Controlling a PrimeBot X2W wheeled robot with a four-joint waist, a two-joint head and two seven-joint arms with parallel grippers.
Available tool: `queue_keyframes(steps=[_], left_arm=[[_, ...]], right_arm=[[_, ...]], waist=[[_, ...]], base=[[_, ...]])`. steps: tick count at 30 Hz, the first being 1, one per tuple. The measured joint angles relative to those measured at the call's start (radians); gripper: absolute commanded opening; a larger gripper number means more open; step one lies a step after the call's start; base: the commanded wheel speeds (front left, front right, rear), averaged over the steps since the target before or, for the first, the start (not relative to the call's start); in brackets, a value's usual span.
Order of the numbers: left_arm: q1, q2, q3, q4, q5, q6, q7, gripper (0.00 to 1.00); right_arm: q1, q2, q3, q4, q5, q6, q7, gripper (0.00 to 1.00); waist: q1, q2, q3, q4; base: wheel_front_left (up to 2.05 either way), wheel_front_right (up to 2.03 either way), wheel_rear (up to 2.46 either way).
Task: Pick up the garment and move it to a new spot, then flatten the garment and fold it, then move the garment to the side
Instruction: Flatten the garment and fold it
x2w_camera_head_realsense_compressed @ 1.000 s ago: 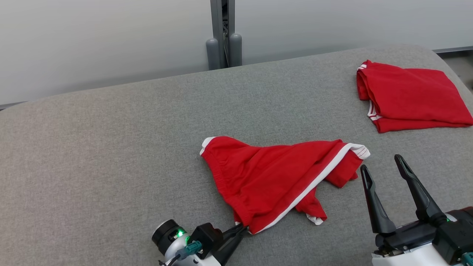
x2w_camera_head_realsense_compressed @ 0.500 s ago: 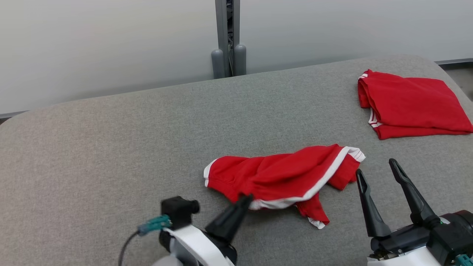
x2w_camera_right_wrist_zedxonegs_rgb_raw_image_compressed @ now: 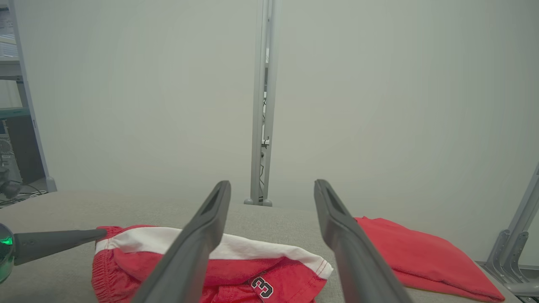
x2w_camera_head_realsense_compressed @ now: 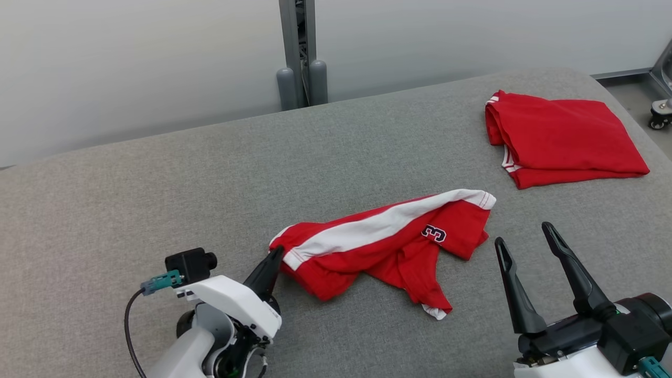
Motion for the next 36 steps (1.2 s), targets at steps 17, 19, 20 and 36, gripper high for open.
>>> queue_keyframes(steps=[17, 19, 20, 36], left_arm=[[-0.044, 0.085, -0.09, 0.076, 0.053, -0.023, 0.07, 0.78], [-0.034, 0.092, -0.089, 0.057, 0.066, -0.021, 0.041, 1.0], [-0.033, 0.095, -0.09, 0.046, 0.08, -0.012, 0.022, 1.0], [0.16, 0.139, 0.089, -0.322, 0.353, 0.341, -0.137, 1.0]], right_arm=[[-0.004, 0.005, -0.018, -0.009, 0.0, 0.0, 0.0, 1.0], [-0.003, 0.004, -0.017, -0.009, 0.0, 0.0, 0.0, 1.0], [-0.003, 0.003, -0.017, -0.009, 0.0, 0.0, 0.0, 1.0], [0.012, 0.014, 0.011, 0.008, 0.014, 0.0, 0.0, 1.0]], waist=[[0.0, 0.0, 0.027, 0.015], [0.0, 0.0, 0.026, 0.021], [0.0, 0.0, 0.025, 0.024], [0.0, 0.0, -0.021, 0.108]], base=[[0.0, 0.0, 0.0], [0.0, 0.0, 0.0], [0.0, 0.0, 0.0], [0.0, 0.0, 0.0]])
